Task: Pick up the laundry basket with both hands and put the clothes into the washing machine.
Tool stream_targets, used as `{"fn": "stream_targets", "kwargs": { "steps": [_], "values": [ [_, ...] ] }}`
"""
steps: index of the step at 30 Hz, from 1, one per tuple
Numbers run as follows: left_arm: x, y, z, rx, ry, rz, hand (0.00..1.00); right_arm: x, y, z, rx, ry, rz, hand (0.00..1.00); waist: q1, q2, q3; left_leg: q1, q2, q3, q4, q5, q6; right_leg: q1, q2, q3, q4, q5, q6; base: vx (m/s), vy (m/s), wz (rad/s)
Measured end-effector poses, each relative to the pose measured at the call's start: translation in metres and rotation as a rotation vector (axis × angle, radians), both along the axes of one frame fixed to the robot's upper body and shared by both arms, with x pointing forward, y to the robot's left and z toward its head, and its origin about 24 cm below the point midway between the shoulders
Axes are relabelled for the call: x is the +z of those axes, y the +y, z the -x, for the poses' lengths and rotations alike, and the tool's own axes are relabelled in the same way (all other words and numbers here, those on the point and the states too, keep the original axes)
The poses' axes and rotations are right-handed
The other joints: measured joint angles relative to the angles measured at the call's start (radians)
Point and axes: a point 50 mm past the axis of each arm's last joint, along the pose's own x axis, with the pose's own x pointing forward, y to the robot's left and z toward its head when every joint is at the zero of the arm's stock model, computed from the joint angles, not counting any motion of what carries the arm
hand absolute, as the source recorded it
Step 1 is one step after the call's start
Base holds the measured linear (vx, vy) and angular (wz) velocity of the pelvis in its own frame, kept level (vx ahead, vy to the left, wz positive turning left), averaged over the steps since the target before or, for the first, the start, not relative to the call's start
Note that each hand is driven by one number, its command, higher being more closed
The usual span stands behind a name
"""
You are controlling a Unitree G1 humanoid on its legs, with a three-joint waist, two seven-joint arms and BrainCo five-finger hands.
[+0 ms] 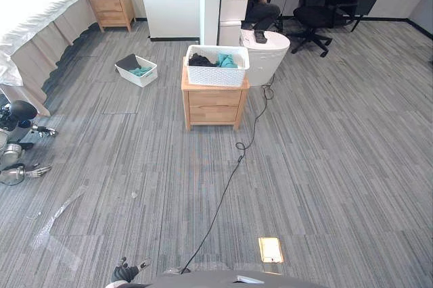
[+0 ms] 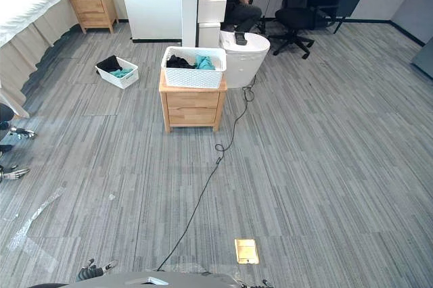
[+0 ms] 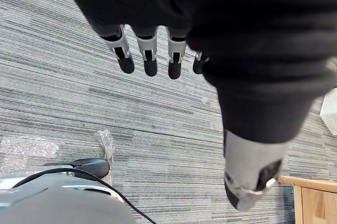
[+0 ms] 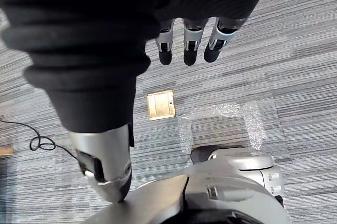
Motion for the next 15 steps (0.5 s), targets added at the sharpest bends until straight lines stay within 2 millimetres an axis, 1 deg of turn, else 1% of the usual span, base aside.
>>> {"fn": "stream_targets", "kwargs": {
  "steps": [11, 13, 15],
  "values": [
    [0.0001, 0.0003, -0.0004, 0.006, -0.002, 0.002, 0.0, 0.0001, -0.0001, -0.0006, 0.0, -0.002, 0.0, 0.0, 0.0, -0.001, 0.001, -0.018, 0.0, -0.01, 0.0, 0.0, -0.001, -0.009, 0.002, -0.008, -0.01, 0.002, -0.003, -0.01, -0.021, 0.02],
    [0.0003, 0.001, -0.0009, 0.007, -0.002, 0.0, 0.0, 0.0002, 0.0003, -0.0032, 0.002, -0.007, -0.001, 0.0, 0.0, 0.003, 0.001, -0.027, 0.003, -0.011, 0.0, -0.001, -0.001, -0.017, 0.004, -0.008, -0.01, 0.003, -0.006, -0.01, -0.042, 0.0],
    [0.0008, 0.0025, -0.0025, 0.018, -0.008, -0.002, 0.0, 0.0003, 0.0018, -0.0069, 0.004, -0.015, -0.005, 0.0, 0.001, 0.001, 0.01, -0.036, 0.009, -0.01, 0.007, -0.012, -0.016, -0.019, 0.009, -0.008, 0.0, -0.004, -0.009, -0.01, -0.049, 0.0]
  ]
}}
